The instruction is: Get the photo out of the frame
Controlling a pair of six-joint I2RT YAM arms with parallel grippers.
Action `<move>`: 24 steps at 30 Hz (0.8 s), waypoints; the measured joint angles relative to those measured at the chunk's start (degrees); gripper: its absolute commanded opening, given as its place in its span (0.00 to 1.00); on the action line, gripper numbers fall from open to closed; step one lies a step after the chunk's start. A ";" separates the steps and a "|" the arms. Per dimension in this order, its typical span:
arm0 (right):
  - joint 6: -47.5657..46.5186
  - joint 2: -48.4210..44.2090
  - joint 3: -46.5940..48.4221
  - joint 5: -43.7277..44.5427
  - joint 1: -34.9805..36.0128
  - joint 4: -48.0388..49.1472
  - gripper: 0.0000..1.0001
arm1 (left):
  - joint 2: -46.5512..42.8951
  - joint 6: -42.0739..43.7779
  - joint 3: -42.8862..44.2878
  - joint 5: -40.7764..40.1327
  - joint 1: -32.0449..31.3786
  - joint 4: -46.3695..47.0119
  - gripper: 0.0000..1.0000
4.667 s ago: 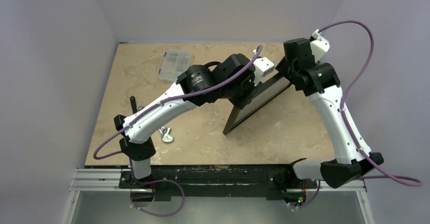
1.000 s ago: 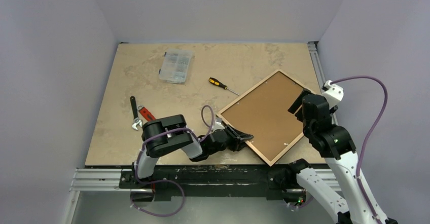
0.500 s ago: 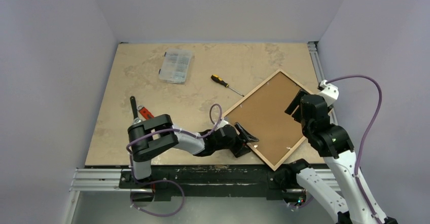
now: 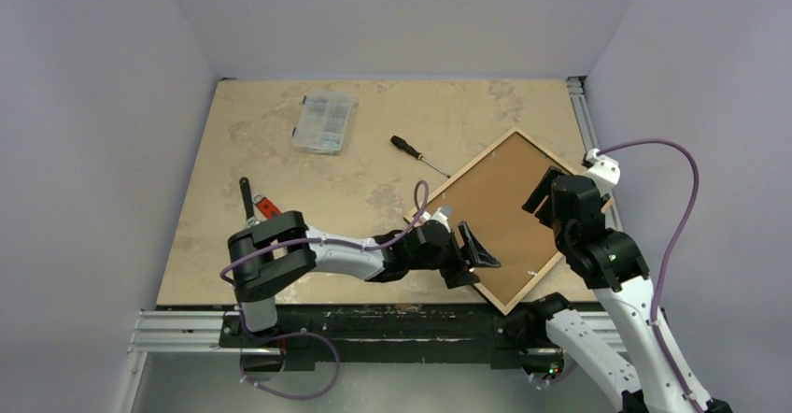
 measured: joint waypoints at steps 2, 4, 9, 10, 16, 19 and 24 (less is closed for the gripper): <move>0.11 -0.07 0.00 0.00 0.00 -0.02 0.68 | 1.27 0.33 1.46 1.27 0.00 1.36 0.74; 0.13 -0.15 0.00 -0.04 0.00 -0.04 0.69 | 1.77 1.92 2.03 2.08 0.04 1.86 0.75; -0.22 0.15 0.00 -3.23 0.00 -0.04 0.71 | -2.89 9.70 0.52 0.98 1.51 -5.31 0.75; -0.44 0.61 -0.02 -4.26 0.00 -0.04 0.72 | -5.70 11.69 -0.81 0.48 2.54 -7.21 0.75; -3.32 6.95 -1.88 -18.01 0.00 1.86 0.73 | -27.58 25.03 -7.21 -5.31 13.79 -20.31 0.79; -3.93 11.52 -4.83 -27.23 1.33 5.51 0.73 | -34.73 33.07 -4.66 -10.08 17.03 -30.14 0.79; -1.25 20.87 -7.32 -30.36 21.84 10.32 0.59 | -34.97 41.86 3.19 -11.28 24.61 -44.30 0.78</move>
